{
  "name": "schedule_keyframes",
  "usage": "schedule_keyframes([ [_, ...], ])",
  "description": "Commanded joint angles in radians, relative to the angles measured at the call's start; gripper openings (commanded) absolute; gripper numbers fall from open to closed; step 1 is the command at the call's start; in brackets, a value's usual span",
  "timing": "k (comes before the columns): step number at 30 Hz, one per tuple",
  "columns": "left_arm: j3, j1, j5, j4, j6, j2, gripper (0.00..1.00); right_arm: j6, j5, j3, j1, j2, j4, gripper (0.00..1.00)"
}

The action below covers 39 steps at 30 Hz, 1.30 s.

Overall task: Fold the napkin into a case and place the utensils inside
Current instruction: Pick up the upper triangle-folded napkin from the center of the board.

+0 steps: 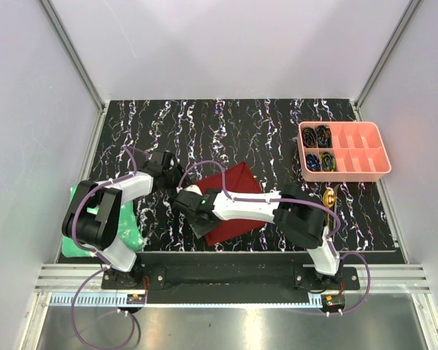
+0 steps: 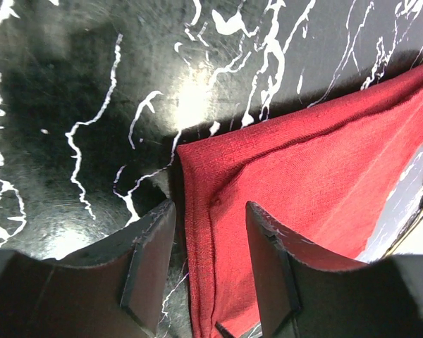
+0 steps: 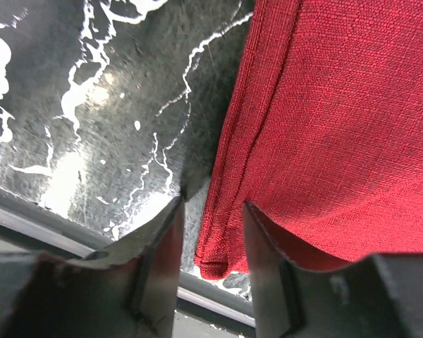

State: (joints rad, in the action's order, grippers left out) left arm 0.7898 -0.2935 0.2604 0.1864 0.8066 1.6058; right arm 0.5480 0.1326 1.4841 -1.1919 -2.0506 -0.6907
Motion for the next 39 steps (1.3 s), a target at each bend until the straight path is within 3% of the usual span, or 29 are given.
schedule_keyframes([
  [1,0.02,0.034,0.01,0.015,0.0,-0.033,0.51,-0.003,0.062,0.022,-0.017,-0.039,-0.012,0.45],
  [10,-0.007,0.06,0.03,0.036,-0.015,-0.075,0.55,0.007,0.154,0.031,-0.041,-0.115,-0.055,0.29],
  [17,-0.04,0.067,0.108,-0.002,-0.009,-0.08,0.57,-0.003,0.214,0.051,-0.043,-0.071,-0.075,0.0],
  [27,-0.077,0.065,0.172,-0.064,0.037,-0.078,0.58,-0.031,0.125,0.064,-0.002,0.088,-0.061,0.0],
  [39,-0.052,0.06,0.185,-0.096,0.066,-0.024,0.58,-0.033,0.067,0.016,0.034,0.147,-0.02,0.0],
])
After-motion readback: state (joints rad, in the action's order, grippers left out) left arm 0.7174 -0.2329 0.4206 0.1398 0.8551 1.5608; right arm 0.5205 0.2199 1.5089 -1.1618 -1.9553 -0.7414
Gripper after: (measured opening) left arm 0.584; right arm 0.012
